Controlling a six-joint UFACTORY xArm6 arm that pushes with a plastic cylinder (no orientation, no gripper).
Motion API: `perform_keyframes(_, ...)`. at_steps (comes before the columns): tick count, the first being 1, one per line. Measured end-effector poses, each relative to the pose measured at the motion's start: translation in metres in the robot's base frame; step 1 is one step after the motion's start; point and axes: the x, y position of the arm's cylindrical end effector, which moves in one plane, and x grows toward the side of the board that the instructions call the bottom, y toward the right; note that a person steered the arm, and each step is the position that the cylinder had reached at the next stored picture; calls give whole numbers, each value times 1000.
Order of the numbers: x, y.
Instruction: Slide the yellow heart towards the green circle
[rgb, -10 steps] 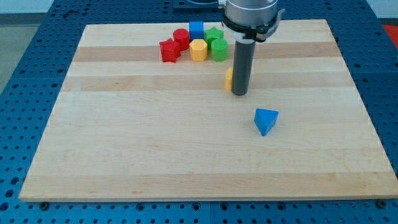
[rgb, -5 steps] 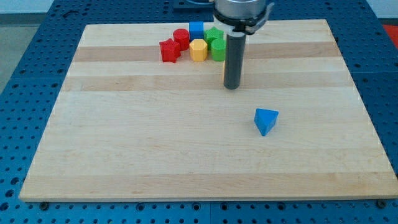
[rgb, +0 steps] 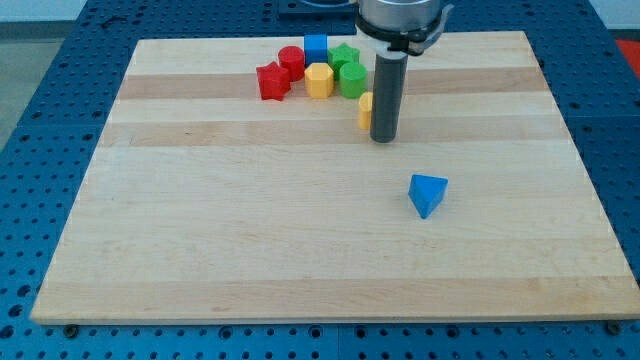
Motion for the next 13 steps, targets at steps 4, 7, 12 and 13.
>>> perform_keyframes(4, -22, -9)
perform_keyframes(7, -23, -9)
perform_keyframes(12, -30, -15)
perform_keyframes(13, -4, 11)
